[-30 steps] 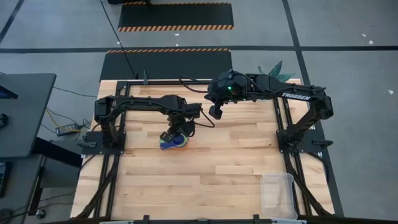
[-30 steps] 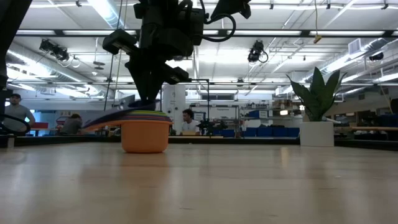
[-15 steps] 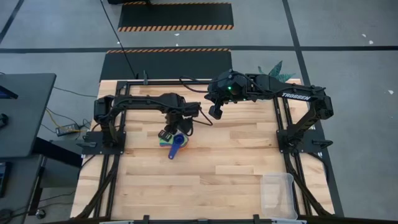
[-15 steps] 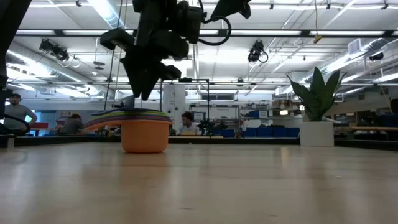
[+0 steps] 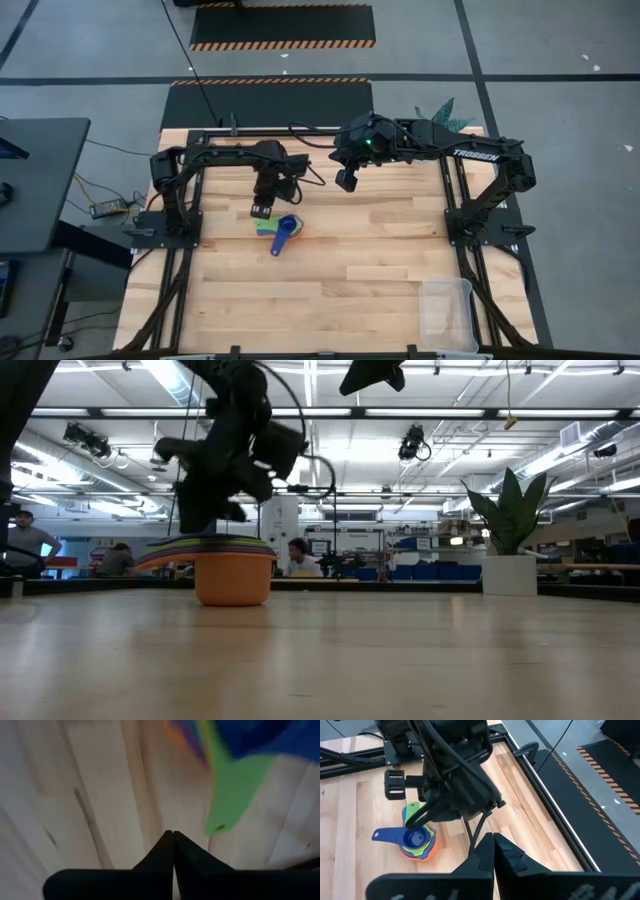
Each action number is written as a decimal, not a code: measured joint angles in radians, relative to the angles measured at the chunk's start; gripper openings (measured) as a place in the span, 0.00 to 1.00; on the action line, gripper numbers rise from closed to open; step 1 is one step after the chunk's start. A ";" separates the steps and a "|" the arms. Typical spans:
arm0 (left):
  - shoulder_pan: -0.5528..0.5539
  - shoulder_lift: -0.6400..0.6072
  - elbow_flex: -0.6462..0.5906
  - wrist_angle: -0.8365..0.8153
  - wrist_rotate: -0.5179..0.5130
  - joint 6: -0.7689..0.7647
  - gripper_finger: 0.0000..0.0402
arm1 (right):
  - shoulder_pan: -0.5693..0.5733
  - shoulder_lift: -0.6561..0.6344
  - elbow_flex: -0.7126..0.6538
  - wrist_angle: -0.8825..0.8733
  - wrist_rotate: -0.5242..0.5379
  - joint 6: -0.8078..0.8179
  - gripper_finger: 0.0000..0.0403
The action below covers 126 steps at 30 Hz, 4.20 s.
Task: Nest measuring cups in basket
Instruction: Stack the dark blue measuring cup on top of the green measuring cup
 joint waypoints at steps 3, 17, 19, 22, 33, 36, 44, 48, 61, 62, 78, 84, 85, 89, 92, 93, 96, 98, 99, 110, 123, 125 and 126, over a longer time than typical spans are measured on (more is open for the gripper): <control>0.012 0.000 -0.070 0.032 0.003 -0.020 0.02 | 0.000 0.000 0.000 0.000 0.000 0.000 0.01; -0.093 0.000 -0.161 0.137 0.235 -0.053 0.00 | 0.000 0.000 0.000 0.000 0.000 -0.002 0.01; -0.118 0.000 -0.161 0.160 0.255 -0.074 0.00 | 0.000 0.000 0.000 0.000 0.000 -0.002 0.01; -0.147 0.000 -0.161 0.203 0.270 -0.115 0.00 | 0.000 0.000 0.000 0.000 0.000 0.000 0.01; -0.243 0.000 -0.162 0.360 0.356 -0.206 0.00 | 0.003 0.001 0.000 0.000 0.000 0.019 0.01; -0.255 -0.009 -0.162 0.328 0.302 -0.239 0.00 | 0.009 0.001 0.000 -0.001 0.000 0.019 0.01; -0.254 -0.157 -0.162 0.215 0.189 -0.344 0.00 | 0.015 0.005 0.000 -0.115 0.000 0.195 0.01; -0.252 -0.278 -0.162 0.209 0.175 -0.423 0.00 | 0.027 0.021 -0.007 -0.183 0.010 0.362 0.01; -0.400 -0.658 -0.318 0.277 -0.107 -1.037 0.00 | 0.050 0.061 -0.343 0.013 -0.120 0.678 0.00; -0.417 -0.680 -0.365 0.323 -0.118 -1.085 0.00 | 0.056 0.061 -0.375 0.066 -0.122 0.679 0.00; -0.516 -0.550 -0.788 1.056 -0.229 -1.338 0.00 | 0.095 0.205 -0.550 0.451 -0.165 0.725 0.00; -0.559 -0.450 -0.788 1.148 -0.202 -1.382 0.00 | 0.117 0.328 -0.469 0.507 -0.247 0.721 0.00; -0.565 -0.430 -0.791 1.162 -0.196 -1.387 0.00 | 0.120 0.343 -0.456 0.507 -0.256 0.719 0.00; -0.568 -0.381 -0.789 1.266 -0.185 -1.386 0.00 | 0.134 0.386 -0.399 0.504 -0.296 0.696 0.00; -0.564 -0.361 -0.789 1.302 -0.185 -1.377 0.00 | 0.141 0.410 -0.368 0.490 -0.316 0.696 0.00; -0.564 -0.353 -0.788 1.334 -0.185 -1.375 0.00 | 0.143 0.414 -0.361 0.489 -0.321 0.695 0.00; -0.560 -0.342 -0.785 1.352 -0.187 -1.362 0.00 | 0.157 0.436 -0.332 0.490 -0.361 0.695 0.00; -0.561 -0.319 -0.774 1.389 -0.186 -1.351 0.00 | 0.167 0.438 -0.330 0.467 -0.384 0.695 0.00; -0.561 -0.316 -0.773 1.396 -0.184 -1.343 0.00 | 0.172 0.446 -0.327 0.499 -0.393 0.697 0.00; -0.548 -0.253 -0.755 1.519 -0.175 -1.289 0.00 | 0.200 0.457 -0.324 0.538 -0.421 0.732 0.00; -0.552 -0.341 -0.757 1.370 -0.157 -1.273 0.00 | 0.213 0.422 -0.252 0.383 -0.390 0.645 0.00; -0.552 -0.392 -0.755 1.323 -0.157 -1.272 0.00 | 0.227 0.423 -0.208 0.345 -0.390 0.627 0.00; -0.552 -0.423 -0.754 1.283 -0.157 -1.271 0.00 | 0.235 0.423 -0.190 0.346 -0.385 0.621 0.00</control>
